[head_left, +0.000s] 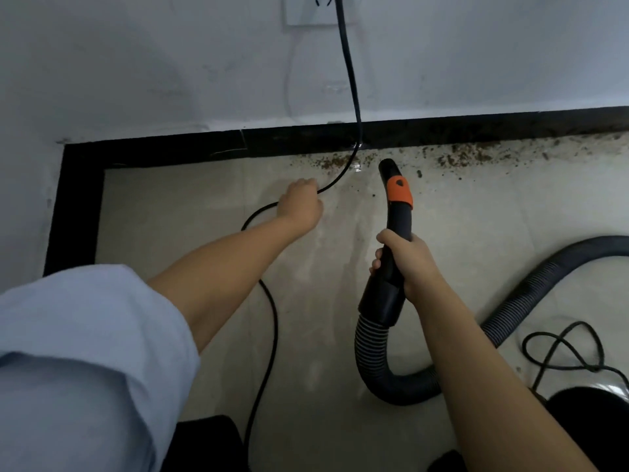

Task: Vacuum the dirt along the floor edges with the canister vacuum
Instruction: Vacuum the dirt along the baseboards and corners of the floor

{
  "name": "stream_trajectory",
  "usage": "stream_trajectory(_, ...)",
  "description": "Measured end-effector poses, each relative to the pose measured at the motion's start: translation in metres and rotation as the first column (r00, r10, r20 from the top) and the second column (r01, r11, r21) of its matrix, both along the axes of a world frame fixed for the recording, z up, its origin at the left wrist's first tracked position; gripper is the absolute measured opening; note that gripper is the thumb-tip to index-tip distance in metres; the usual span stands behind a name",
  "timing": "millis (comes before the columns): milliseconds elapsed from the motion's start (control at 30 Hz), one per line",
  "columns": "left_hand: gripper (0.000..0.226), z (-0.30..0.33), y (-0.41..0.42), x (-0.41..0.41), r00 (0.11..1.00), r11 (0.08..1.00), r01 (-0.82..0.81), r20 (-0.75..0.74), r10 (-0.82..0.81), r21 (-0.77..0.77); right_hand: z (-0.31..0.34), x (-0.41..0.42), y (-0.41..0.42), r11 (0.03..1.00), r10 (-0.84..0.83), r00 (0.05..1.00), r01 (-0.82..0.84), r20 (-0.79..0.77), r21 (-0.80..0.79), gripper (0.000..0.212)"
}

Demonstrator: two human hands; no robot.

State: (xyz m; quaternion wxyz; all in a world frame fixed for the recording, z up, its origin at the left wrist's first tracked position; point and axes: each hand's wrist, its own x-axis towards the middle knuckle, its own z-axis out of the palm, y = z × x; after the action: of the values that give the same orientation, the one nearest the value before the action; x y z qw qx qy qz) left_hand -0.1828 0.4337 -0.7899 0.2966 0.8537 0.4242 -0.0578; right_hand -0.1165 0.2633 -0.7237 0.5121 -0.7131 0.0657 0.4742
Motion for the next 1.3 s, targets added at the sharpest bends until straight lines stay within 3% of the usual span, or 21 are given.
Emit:
stream_trajectory(67, 0.039, -0.012, 0.010, 0.007, 0.994, 0.993, 0.081, -0.079, -0.074, 0.089, -0.006, -0.002, 0.002, 1.000, 0.002, 1.000, -0.002, 0.018, -0.012, 0.011)
stream_trajectory(300, 0.035, -0.047, 0.019, 0.001, 0.906, 0.965, 0.254, -0.366, -0.215, 0.063, -0.022, -0.013, 0.001, 0.999, 0.002, 0.998, 0.002, 0.070, -0.051, 0.010)
stream_trajectory(467, 0.023, -0.048, 0.034, -0.039, 0.899, 0.907, 0.398, -0.255, -0.355, 0.140, -0.022, -0.028, 0.003, 0.998, 0.036, 0.991, -0.029, 0.126, -0.062, 0.009)
stream_trajectory(567, 0.027, -0.041, 0.047, -0.079, 0.919, 0.915, 0.360, -0.238, -0.314, 0.184, -0.021, -0.040, 0.006, 0.994, 0.080, 0.986, -0.069, 0.146, -0.080, 0.009)
stream_trajectory(733, 0.025, -0.033, 0.096, -0.168, 0.944, 0.944, 0.148, -0.326, -0.046, 0.294, -0.021, -0.061, 0.007, 0.983, 0.170, 0.970, -0.154, 0.176, -0.102, 0.010)
stream_trajectory(867, 0.024, -0.022, 0.119, -0.222, 0.960, 0.945, -0.012, -0.260, 0.102, 0.328, -0.017, -0.074, 0.008, 0.976, 0.205, 0.960, -0.186, 0.192, -0.115, 0.010)
stream_trajectory(933, 0.026, -0.021, 0.117, -0.226, 0.961, 0.948, -0.016, -0.255, 0.102, 0.319, -0.015, -0.077, 0.008, 0.974, 0.211, 0.957, -0.190, 0.198, -0.119, 0.010)
stream_trajectory(1067, 0.026, -0.030, 0.096, -0.205, 0.922, 0.984, 0.074, -0.387, -0.005, 0.164, -0.011, -0.078, 0.002, 0.977, 0.196, 0.961, -0.174, 0.197, -0.121, 0.010)
stream_trajectory(1300, 0.050, -0.038, 0.072, -0.166, 0.903, 0.998, 0.058, -0.428, -0.042, 0.026, -0.003, -0.066, -0.019, 0.990, 0.121, 0.974, -0.104, 0.190, -0.101, 0.010)
